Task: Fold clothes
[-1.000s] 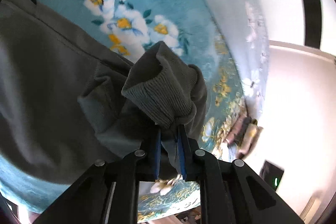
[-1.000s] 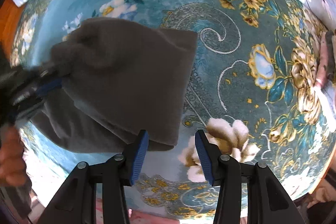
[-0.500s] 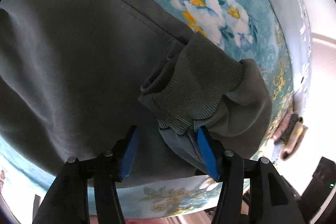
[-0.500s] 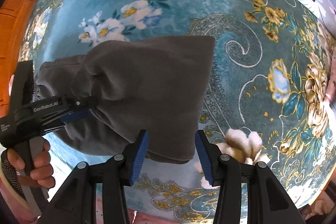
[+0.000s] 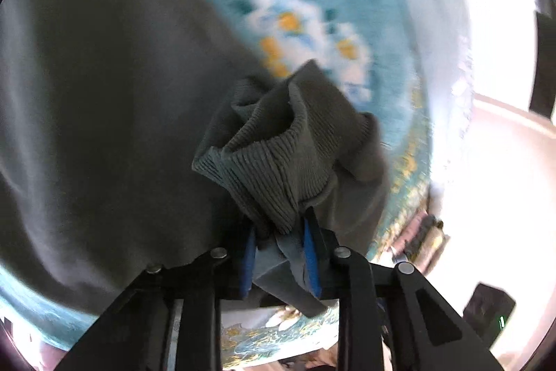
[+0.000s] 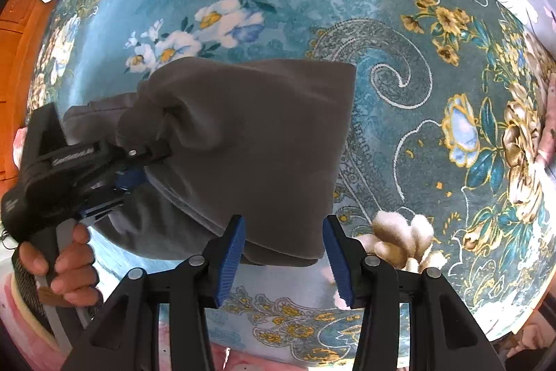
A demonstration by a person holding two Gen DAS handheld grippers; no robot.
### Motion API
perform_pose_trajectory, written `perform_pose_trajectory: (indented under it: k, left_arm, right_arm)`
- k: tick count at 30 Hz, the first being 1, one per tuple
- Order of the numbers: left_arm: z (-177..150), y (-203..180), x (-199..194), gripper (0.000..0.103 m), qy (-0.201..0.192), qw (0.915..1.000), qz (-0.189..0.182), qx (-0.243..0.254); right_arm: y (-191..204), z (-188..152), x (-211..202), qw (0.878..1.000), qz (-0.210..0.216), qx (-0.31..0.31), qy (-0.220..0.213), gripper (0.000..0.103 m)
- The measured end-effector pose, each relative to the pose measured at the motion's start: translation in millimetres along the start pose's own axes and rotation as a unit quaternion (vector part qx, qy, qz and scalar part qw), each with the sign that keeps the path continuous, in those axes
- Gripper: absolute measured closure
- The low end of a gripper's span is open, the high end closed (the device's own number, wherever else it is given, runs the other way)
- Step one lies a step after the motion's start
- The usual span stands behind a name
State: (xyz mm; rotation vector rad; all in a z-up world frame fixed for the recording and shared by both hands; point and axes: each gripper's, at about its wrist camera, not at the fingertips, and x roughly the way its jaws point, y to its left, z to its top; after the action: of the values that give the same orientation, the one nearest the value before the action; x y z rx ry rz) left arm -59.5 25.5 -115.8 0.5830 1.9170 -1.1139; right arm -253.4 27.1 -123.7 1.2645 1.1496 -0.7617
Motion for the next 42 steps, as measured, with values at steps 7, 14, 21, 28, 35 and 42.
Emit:
perform_pose_trajectory:
  k: [7,14,21,28,35,42]
  left_arm:
    - [-18,36,-37,0.078,-0.016,0.9977,0.065,0.01]
    - [-10,79,-5,0.075,0.019,0.9902,0.132,-0.042]
    - [-7,87,-14,0.071,0.043,0.9901,0.123,-0.052]
    - [-15,92,-53,0.064,0.043,0.9939,0.091,-0.045]
    - [-20,118,-125,0.058,-0.036,0.9946,0.06,-0.077]
    - [14,133,-145,0.055,-0.147,0.9767,0.045,-0.15]
  right_arm:
    - [14,2,10,0.999,0.03,-0.021,0.006,0.053]
    - [40,4,56,0.997,0.026,-0.046,0.057,0.052]
    - [29,18,102,0.993,0.001,-0.039,0.115,0.052]
    - [30,18,76,0.995,0.005,-0.02,0.102,0.052]
    - [30,1,32,0.998,0.008,0.019,0.062,0.052]
    - [51,-22,-14,1.0,-0.012,0.021,0.014,0.052]
